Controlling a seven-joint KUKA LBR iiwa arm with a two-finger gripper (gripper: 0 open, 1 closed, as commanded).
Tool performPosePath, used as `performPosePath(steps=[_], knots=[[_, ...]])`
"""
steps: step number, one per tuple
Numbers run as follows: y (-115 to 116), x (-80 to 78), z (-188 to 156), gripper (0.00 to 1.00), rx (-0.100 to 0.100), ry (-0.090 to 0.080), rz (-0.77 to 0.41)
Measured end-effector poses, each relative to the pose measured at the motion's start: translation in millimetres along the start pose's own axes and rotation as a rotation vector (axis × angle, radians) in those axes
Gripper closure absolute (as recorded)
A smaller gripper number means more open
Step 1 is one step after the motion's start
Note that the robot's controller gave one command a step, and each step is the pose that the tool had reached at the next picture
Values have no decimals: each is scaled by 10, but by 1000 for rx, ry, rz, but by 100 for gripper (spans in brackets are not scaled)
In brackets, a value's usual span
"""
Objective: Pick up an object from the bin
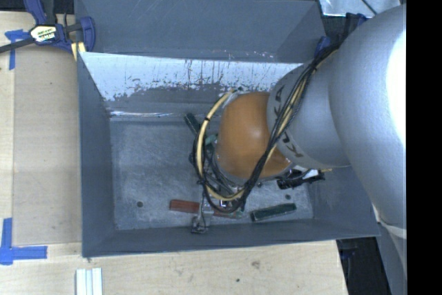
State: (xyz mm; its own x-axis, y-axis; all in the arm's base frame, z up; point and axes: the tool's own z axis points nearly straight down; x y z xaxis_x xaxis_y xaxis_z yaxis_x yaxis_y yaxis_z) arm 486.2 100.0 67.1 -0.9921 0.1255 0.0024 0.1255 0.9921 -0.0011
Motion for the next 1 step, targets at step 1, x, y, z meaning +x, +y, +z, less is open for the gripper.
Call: performPosePath(steps=[1], knots=[[192, 50, -35, 100, -2, -6, -41]])
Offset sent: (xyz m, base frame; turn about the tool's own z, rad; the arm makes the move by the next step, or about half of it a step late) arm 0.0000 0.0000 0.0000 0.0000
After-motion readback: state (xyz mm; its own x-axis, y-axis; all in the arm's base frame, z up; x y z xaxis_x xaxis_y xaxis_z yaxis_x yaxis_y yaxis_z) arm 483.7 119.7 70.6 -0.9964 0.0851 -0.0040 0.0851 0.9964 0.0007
